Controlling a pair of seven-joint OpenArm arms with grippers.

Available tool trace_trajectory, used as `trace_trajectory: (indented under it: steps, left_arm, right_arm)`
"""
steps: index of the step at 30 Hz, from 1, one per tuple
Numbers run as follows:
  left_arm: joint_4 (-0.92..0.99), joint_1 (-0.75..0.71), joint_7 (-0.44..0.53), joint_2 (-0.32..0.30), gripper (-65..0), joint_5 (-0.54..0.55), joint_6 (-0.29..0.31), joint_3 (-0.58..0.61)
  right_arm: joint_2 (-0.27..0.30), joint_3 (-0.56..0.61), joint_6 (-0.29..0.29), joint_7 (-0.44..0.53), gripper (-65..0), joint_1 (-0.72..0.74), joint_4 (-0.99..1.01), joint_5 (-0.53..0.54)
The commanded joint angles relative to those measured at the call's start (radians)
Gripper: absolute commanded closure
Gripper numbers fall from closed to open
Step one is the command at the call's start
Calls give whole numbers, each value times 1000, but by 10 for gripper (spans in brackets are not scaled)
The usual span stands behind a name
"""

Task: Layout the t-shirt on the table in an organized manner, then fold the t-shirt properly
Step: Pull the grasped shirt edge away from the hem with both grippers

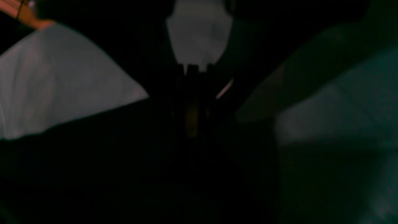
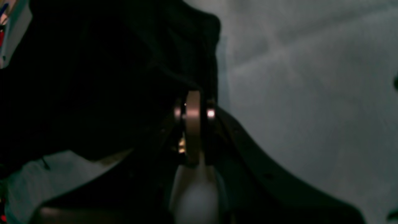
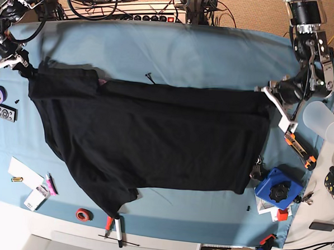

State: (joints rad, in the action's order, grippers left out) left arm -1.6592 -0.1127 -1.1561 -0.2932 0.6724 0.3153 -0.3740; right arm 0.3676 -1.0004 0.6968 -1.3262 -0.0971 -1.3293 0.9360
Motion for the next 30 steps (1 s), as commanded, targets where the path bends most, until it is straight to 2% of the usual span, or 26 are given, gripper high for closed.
trace_trajectory:
  steps: [1,9,12,17,25,30]
  left_arm:
    - [-27,-19,-34,-21,0,-20,0,-2]
    - [-180,-155,-23,-42,0,-22,12,-4]
    - [-192,-189,-26,-57,0,-21,19,-4]
    - [-192,-235,-34,-61,0,-21,19,-8]
    - [-192,-290,-35,-62,0,-27,20,-11]
    - [-192,-292,-42,-62,0,-36,23,-33]
  right_arm:
    - [32,-9,1,13,0,-2,-37,18]
    - [28,-8,1,-14,0,-93,-218,19]
    - [28,-9,1,-28,0,-147,-264,53]
    - [22,-9,1,-62,0,-228,-274,124]
    - [-24,-9,1,-70,0,-284,-274,144]
    - [-29,-10,1,-70,0,-291,-274,167]
